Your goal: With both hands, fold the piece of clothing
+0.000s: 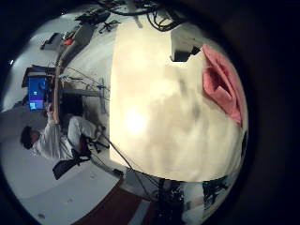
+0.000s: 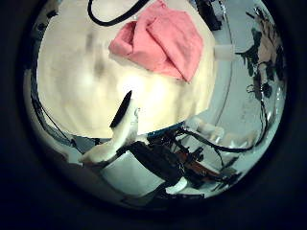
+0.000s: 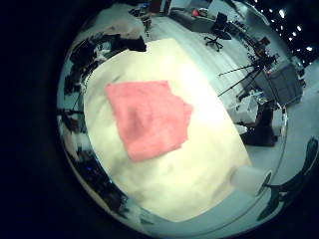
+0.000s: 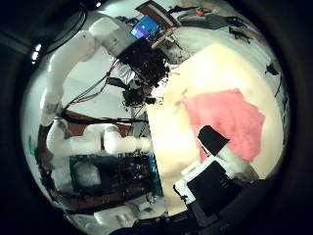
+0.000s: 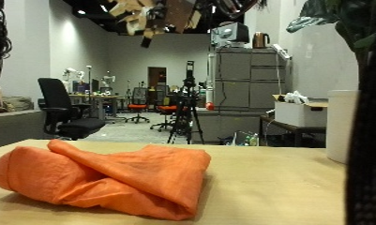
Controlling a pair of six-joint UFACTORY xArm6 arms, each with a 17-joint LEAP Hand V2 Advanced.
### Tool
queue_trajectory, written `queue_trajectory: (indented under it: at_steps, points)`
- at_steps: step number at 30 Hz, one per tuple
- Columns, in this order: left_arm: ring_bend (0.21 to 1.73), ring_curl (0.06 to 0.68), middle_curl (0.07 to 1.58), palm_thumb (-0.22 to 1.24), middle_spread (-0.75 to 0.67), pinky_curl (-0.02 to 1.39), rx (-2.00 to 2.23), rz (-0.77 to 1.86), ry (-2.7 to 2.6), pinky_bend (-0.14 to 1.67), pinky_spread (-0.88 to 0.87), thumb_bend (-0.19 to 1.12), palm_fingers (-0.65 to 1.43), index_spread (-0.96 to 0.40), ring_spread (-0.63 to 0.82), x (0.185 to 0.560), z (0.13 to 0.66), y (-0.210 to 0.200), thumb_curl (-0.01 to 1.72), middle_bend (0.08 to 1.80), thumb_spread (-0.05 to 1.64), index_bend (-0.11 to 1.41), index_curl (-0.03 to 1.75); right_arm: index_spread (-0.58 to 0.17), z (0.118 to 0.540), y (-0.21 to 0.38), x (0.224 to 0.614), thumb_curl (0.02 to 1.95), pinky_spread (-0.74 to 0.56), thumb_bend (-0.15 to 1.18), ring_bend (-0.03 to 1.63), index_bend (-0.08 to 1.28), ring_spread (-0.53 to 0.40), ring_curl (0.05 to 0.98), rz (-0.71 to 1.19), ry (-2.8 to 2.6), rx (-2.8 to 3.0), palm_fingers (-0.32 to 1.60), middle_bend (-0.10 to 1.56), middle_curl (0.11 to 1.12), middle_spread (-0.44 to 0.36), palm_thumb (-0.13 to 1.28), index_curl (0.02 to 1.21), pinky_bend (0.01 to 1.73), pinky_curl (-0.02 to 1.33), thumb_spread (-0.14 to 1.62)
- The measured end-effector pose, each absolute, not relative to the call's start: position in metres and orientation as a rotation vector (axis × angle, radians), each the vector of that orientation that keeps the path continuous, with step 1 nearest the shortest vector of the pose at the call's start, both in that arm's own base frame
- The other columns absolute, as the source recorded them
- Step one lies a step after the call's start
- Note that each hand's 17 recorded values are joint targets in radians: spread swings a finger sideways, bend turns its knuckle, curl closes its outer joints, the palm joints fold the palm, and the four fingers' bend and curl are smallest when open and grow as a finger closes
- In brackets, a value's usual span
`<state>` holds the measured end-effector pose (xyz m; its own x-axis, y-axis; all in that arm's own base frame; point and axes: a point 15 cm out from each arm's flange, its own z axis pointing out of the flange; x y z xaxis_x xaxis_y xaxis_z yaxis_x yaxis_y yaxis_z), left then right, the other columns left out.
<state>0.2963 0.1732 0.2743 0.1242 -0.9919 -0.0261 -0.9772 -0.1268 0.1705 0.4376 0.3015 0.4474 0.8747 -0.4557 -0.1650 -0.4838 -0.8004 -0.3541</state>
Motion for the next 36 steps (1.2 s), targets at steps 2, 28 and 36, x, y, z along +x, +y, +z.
queue_trajectory:
  at_steps: [2,28,36]
  points:
    - [0.64,0.216,0.38,0.46,0.09,0.35,2.245,-0.190,-2.033,0.57,0.04,-0.02,0.16,0.06,0.20,0.302,0.277,0.161,0.28,0.21,1.14,0.16,0.29,-0.456,0.457,0.277,0.433,0.72,0.38,-0.02,0.75,0.26,0.024,0.307,0.086,0.740,-2.673,0.08,0.43,0.37,-0.037,0.94,0.38,0.82,0.42,0.88]
    - [0.56,0.197,0.32,0.47,0.18,0.31,1.734,-0.482,-2.442,0.44,0.30,-0.02,0.02,0.08,0.41,0.352,0.166,-0.026,0.28,0.18,1.16,0.17,0.33,-0.360,0.413,0.071,0.329,0.54,0.43,-0.02,0.55,0.15,0.188,0.226,0.142,1.333,-2.767,0.07,0.28,0.33,0.026,0.80,0.29,0.64,0.30,0.99]
    - [0.60,0.212,0.32,0.47,0.19,0.32,1.589,-0.530,-2.468,0.49,0.24,-0.02,0.04,0.10,0.34,0.336,0.156,-0.068,0.28,0.20,1.16,0.14,0.29,-0.355,0.391,0.048,0.317,0.52,0.43,-0.02,0.54,0.16,0.178,0.224,0.160,1.393,-2.778,0.10,0.27,0.33,0.026,0.80,0.28,0.62,0.29,0.99]
